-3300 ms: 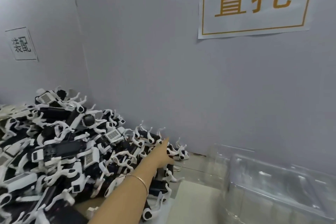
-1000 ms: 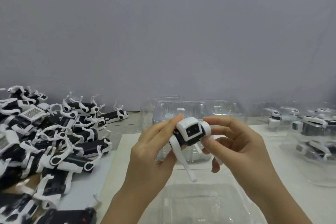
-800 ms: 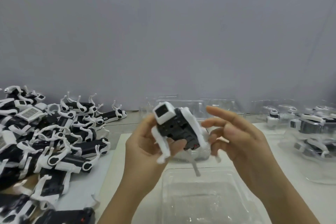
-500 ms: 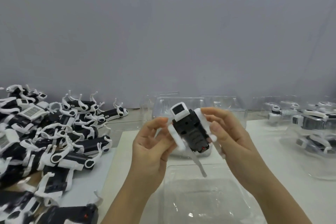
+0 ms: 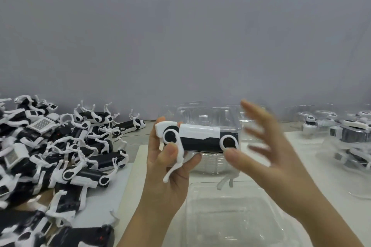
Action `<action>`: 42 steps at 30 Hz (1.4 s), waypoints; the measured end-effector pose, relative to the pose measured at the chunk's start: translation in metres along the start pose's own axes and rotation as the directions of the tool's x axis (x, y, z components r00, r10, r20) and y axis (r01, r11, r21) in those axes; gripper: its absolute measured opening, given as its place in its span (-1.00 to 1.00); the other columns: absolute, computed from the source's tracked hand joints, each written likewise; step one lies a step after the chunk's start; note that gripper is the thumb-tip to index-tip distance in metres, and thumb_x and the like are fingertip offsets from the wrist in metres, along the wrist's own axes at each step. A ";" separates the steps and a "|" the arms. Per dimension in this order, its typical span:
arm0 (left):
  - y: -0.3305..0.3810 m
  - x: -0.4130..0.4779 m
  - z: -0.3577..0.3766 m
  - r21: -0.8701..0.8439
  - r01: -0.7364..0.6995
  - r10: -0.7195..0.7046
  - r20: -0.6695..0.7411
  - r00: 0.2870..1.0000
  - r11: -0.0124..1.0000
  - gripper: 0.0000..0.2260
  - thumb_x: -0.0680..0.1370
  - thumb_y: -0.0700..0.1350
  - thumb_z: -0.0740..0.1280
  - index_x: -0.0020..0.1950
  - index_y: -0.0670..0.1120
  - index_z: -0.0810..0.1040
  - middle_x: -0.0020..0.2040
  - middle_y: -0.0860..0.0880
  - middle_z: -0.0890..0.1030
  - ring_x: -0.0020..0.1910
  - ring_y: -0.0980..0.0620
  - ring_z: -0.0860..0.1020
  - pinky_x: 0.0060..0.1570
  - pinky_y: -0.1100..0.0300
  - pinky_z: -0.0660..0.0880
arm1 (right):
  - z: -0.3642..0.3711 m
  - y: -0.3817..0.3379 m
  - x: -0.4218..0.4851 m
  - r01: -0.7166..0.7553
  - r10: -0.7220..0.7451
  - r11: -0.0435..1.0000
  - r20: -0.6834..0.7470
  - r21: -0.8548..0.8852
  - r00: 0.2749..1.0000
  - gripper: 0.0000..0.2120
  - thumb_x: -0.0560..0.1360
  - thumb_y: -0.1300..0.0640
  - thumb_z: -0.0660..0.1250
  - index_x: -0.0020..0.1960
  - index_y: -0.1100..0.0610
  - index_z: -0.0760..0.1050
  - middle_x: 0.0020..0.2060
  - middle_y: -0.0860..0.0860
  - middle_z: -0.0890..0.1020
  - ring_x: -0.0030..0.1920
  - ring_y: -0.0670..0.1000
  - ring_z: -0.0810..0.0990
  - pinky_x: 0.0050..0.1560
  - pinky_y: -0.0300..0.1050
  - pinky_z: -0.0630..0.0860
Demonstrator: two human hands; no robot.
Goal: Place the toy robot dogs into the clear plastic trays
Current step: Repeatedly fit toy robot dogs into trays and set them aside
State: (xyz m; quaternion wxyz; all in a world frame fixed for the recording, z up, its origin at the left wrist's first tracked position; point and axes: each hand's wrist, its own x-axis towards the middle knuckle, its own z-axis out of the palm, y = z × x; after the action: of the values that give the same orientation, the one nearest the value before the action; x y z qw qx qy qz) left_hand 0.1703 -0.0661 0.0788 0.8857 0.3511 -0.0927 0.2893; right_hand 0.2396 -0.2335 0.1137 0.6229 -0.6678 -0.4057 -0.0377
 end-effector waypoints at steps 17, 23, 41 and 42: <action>0.009 0.003 -0.010 0.648 -0.257 0.122 0.245 0.962 0.717 -0.40 0.13 -0.08 0.69 0.12 0.09 0.62 0.02 -0.02 0.67 0.06 -0.03 0.64 0.08 0.14 0.55 | -0.009 0.015 0.000 0.429 -0.488 0.635 0.096 -0.642 0.867 -0.48 0.32 0.17 0.53 0.24 -0.05 0.50 0.11 0.01 0.50 0.13 0.06 0.46 0.10 0.14 0.49; 0.017 -0.008 -0.008 0.734 -0.307 -0.002 0.387 0.922 0.605 -0.02 0.16 0.20 0.64 0.50 0.26 0.24 0.38 0.00 0.48 0.37 -0.08 0.47 0.32 -0.03 0.42 | -0.029 0.016 0.003 0.230 -0.369 0.835 -0.198 -0.500 0.908 -0.55 0.31 -0.02 0.57 0.17 -0.14 0.54 -0.09 -0.10 0.51 -0.11 -0.27 0.48 -0.07 -0.46 0.41; -0.007 -0.138 -0.030 0.999 -0.023 -0.223 0.013 0.975 -0.041 -0.29 0.22 0.65 -0.02 0.36 0.56 0.03 0.23 0.41 0.42 -0.06 0.21 0.46 0.06 0.30 0.29 | -0.064 0.009 -0.011 -0.156 0.230 0.961 -0.346 0.227 0.910 -0.46 0.35 -0.06 0.51 0.23 0.08 0.43 0.01 0.30 0.58 0.00 0.32 0.63 -0.12 0.34 0.60; -0.003 -0.137 -0.029 0.997 -0.074 -0.191 0.078 0.978 0.024 -0.38 0.30 0.51 0.19 0.35 0.50 0.17 0.13 0.34 0.53 -0.16 0.16 0.50 -0.03 0.36 0.34 | -0.065 0.010 -0.014 -0.175 0.251 0.954 -0.332 0.242 0.909 -0.40 0.33 -0.08 0.52 0.27 0.12 0.42 0.04 0.29 0.60 0.01 0.33 0.63 -0.14 0.30 0.61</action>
State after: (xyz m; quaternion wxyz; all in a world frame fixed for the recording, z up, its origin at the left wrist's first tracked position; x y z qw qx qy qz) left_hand 0.0591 -0.1097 0.0050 0.3864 0.8980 0.0661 0.1999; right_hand 0.2662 -0.2956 0.1124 0.7527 -0.6217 -0.2110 -0.0483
